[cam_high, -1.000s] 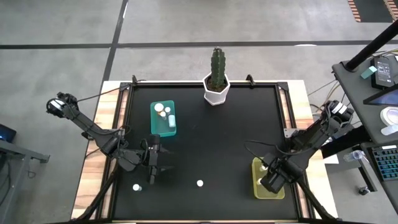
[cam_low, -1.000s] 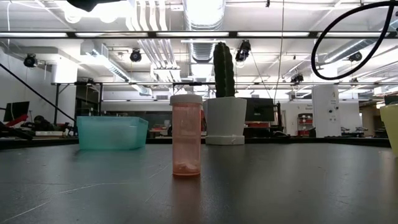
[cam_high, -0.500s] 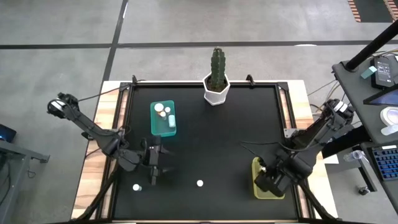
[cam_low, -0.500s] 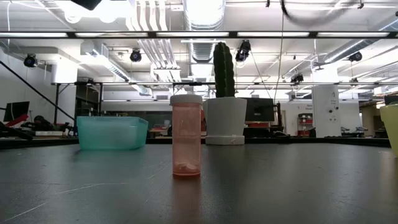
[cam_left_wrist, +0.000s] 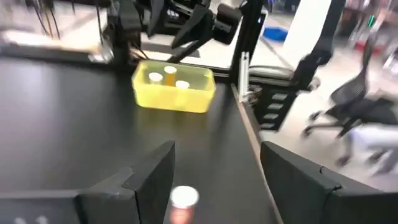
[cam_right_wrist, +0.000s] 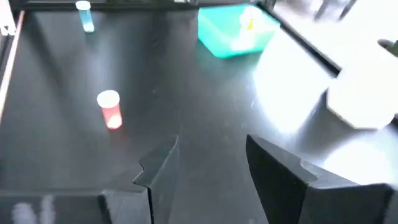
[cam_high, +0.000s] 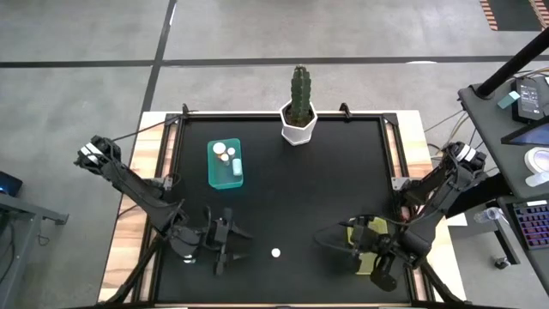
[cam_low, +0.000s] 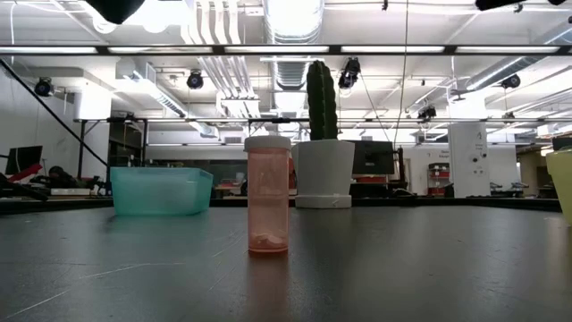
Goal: Pick and place medicine bottles into bin by pill shape (circle, oval)
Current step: Put the blue tablet bottle into the yellow bin
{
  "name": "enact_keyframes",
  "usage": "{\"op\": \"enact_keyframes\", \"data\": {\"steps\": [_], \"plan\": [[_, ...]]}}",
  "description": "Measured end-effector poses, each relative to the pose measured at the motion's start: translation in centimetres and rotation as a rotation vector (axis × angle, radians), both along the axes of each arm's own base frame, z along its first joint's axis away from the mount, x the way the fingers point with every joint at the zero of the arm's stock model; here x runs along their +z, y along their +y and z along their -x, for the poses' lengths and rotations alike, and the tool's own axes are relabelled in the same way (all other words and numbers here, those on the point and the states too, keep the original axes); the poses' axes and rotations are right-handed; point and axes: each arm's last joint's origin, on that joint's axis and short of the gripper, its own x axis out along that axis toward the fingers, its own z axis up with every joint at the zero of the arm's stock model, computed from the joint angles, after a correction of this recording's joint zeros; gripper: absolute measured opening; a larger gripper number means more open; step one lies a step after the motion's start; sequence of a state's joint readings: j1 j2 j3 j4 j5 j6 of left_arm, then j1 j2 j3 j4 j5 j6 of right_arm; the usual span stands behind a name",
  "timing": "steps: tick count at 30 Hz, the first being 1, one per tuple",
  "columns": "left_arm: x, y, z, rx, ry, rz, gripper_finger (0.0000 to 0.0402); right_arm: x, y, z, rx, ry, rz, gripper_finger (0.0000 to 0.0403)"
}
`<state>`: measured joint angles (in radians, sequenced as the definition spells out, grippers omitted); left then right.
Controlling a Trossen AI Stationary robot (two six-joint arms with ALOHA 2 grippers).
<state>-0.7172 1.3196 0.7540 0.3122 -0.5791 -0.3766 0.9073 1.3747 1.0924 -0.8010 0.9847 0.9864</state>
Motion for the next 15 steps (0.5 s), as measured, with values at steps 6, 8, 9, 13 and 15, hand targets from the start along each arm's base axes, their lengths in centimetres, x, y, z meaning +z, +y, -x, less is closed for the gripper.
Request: {"op": "enact_keyframes", "data": {"steps": [6, 8, 9, 13, 15], "plan": [[0.3, -2.9, -0.1, -0.003, 0.078, 0.256, 0.0221, -0.7, 0.2, -0.3, 0.019, -0.026, 0.126, 0.0178], [0.5, -3.9, 0.1, -0.001, 0.121, 0.321, 0.0221, -0.8, 0.3, -0.4, 0.024, -0.029, 0.152, 0.0178], [0.6, -4.3, 0.1, 0.006, 0.148, 0.359, 0.0221, -0.8, 0.3, -0.4, 0.024, -0.032, 0.157, 0.0178], [0.9, -5.7, 0.7, 0.047, 0.307, 0.473, 0.0221, -0.7, 0.3, -0.4, 0.018, -0.043, 0.164, 0.0178], [0.9, -6.1, 1.2, 0.079, 0.418, 0.493, 0.0221, -0.8, 0.4, -0.5, 0.017, -0.048, 0.159, 0.0178]]}}
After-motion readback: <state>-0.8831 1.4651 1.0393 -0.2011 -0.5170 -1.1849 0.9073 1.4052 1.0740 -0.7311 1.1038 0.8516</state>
